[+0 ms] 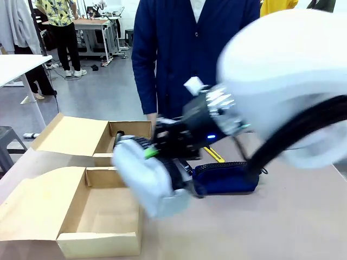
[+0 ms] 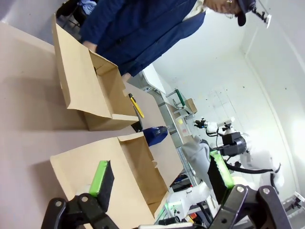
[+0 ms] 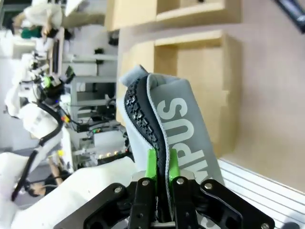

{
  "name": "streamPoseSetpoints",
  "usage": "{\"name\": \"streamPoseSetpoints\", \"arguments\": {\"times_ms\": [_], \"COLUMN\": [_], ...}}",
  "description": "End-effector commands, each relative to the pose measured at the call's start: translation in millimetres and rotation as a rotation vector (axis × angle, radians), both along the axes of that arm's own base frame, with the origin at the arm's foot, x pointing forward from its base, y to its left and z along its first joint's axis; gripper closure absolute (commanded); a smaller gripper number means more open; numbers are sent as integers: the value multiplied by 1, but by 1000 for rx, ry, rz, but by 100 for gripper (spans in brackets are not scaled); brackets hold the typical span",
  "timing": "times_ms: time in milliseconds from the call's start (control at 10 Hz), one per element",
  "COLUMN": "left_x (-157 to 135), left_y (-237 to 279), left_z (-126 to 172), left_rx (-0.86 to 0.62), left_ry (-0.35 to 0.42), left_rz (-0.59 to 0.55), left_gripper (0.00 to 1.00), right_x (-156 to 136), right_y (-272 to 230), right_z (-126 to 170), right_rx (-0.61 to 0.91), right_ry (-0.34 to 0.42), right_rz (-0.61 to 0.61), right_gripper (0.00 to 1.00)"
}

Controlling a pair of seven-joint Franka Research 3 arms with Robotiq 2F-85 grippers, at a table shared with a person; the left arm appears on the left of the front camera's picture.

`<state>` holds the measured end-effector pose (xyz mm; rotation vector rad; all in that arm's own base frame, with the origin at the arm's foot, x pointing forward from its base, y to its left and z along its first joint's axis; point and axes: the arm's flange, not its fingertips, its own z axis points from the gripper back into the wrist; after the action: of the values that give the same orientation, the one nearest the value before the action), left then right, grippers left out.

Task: Place items inside the box.
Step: Pick up a Pencil pouch or Stapler and place it inside the Mailer Box closest to the robot.

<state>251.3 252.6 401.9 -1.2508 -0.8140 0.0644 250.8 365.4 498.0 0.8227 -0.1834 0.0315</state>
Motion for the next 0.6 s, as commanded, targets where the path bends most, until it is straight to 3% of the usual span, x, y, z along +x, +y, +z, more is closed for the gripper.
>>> {"name": "streamPoseSetpoints", "arguments": {"times_ms": [0,100,200,300,500], "left_x": [0,0,0,0,0], "left_y": [-1,-1,-1,-1,-1], "left_z": [1,1,1,1,1], "left_rx": [-8,-8,-8,-8,-8], "left_ry": [-32,-32,-32,-32,-32], "left_rz": [3,3,3,3,3], "left_gripper": [0,0,0,0,0], "right_x": [34,39,48,54,63], "right_y": [57,83,110,129,157], "right_z": [-13,-19,-28,-39,-66], "right_rx": [-77,-55,-39,-79,-155], "right_ry": [14,15,23,-32,-34], "right_rz": [4,28,-54,-120,-106], "right_gripper": [89,89,89,89,89]}}
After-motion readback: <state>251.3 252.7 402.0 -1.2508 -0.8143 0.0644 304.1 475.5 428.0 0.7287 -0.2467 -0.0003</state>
